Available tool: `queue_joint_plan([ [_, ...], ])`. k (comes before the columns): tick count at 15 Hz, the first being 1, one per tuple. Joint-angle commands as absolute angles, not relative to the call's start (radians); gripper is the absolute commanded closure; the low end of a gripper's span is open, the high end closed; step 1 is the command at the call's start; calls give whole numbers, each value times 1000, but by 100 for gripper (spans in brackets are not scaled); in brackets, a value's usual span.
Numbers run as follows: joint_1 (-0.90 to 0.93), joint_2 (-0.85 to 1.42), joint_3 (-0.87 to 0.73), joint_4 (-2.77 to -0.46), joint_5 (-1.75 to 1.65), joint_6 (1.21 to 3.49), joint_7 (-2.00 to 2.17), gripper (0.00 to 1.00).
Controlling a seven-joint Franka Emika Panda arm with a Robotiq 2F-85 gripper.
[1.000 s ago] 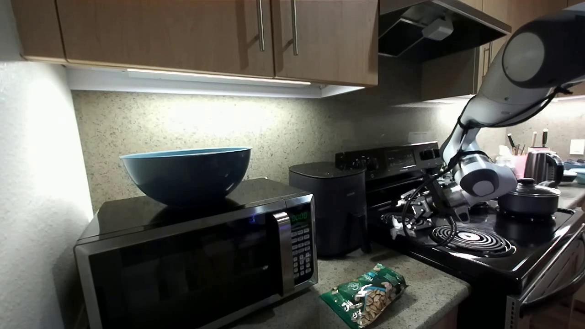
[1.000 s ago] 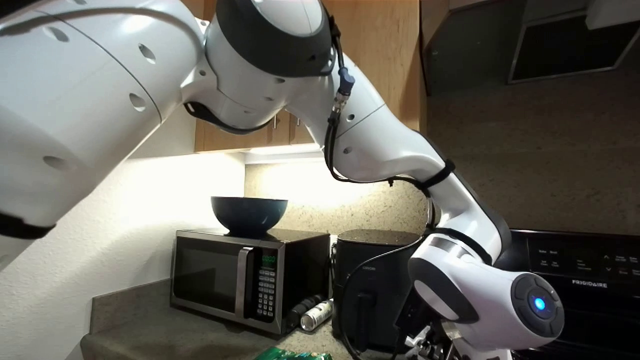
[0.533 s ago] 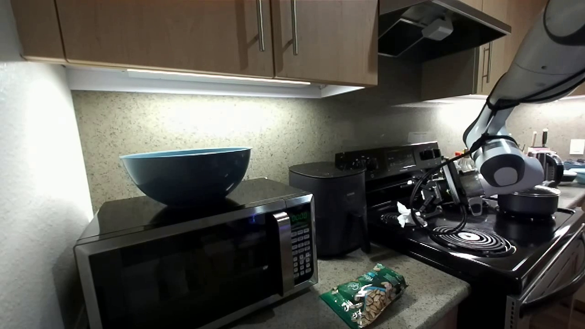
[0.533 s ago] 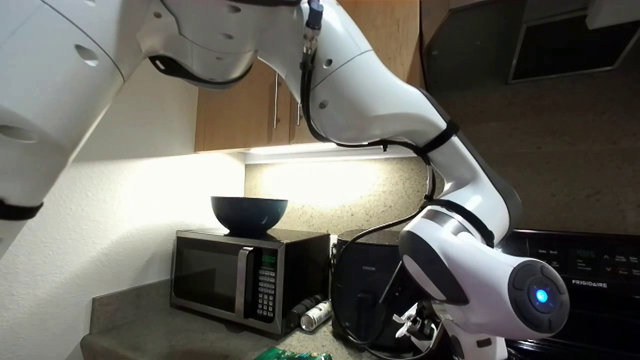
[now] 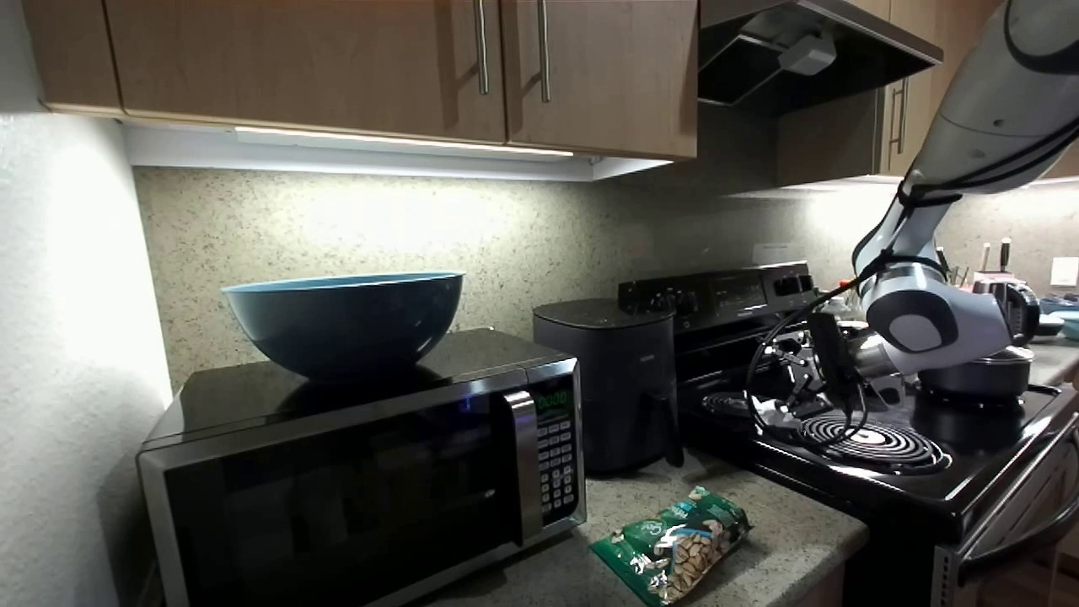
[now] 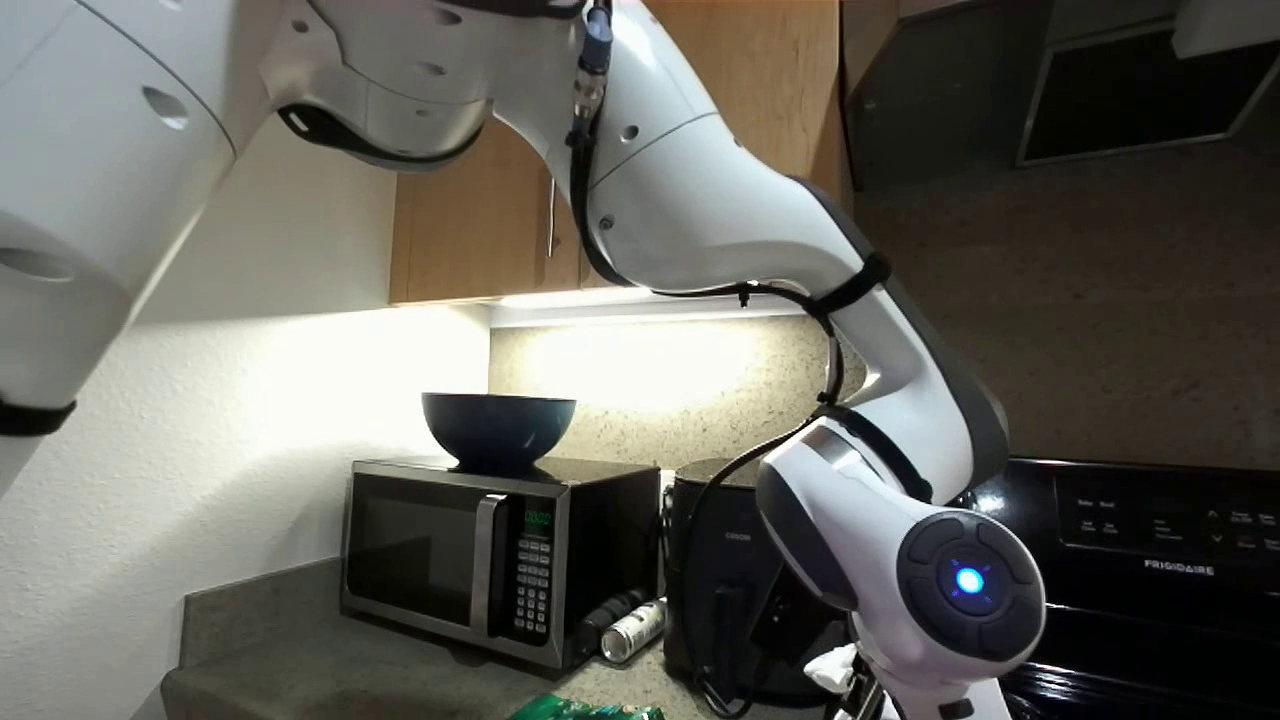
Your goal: Use the tissue to wipe the airfryer
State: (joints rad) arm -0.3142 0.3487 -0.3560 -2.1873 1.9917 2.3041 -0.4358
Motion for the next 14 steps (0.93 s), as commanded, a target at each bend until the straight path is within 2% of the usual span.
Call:
queue_joint_plan([
  [1,-303,300,-361,-2233,2110,2295,-568,0],
  [2,-304,309,-361,-2227,2158,2259,-625,0],
  [3,-268,367,-374,-2174,2218,2419,-671,0],
  [5,-289,321,-369,-2210,2247,2312,-680,0],
  [6,-263,360,-377,-2170,2283,2429,-712,0],
  [12,-285,300,-378,-2230,2300,2250,-756,0],
  [14,-280,337,-377,-2187,2257,2293,-692,0],
])
